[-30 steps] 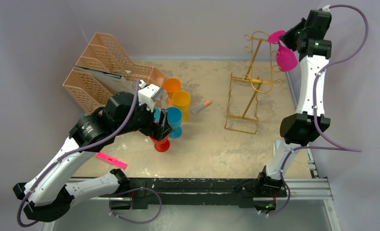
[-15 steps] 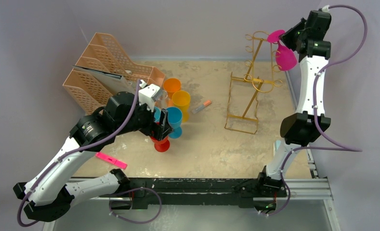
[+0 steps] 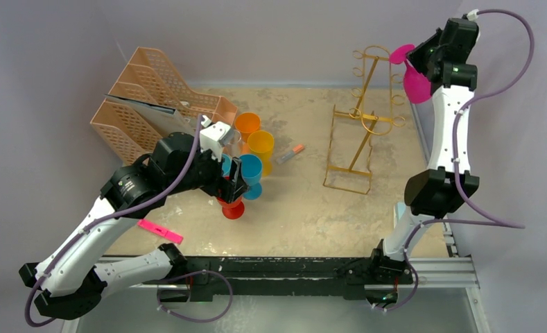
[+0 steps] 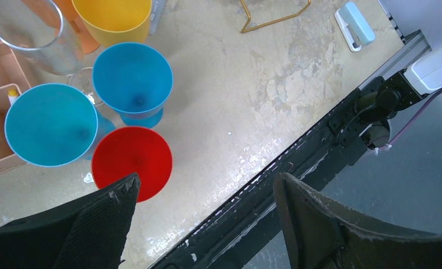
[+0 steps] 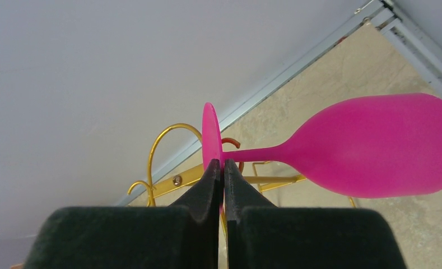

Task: Take the wine glass off the wine glass rack
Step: Pick up the wine glass from the wine rack.

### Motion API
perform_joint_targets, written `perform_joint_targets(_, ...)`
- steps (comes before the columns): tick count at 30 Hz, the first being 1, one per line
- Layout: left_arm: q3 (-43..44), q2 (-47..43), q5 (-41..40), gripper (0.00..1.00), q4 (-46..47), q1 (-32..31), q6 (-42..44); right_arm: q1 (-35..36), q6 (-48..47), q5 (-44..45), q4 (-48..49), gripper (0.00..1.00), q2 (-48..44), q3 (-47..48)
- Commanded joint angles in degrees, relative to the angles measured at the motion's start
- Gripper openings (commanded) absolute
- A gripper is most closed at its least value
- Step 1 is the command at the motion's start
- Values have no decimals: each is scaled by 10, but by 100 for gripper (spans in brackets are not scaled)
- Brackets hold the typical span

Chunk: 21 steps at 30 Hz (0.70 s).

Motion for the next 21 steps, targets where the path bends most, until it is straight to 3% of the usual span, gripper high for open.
perform_joint_targets(1, 19, -1, 14, 87, 9, -1, -4, 0, -33, 36, 9, 0, -33, -4)
perform_joint_targets(8, 18, -9, 11, 86, 6, -1, -4, 0, -34, 25, 7, 0, -49, -16)
perform_joint_targets(11, 19, -11, 11, 86, 4, -1, -6, 0, -20, -7, 14, 0, -72, -40)
perform_joint_targets(21, 18, -19, 12, 87, 1, -1, -13, 0, -30, 2, 51, 0, -177, -143)
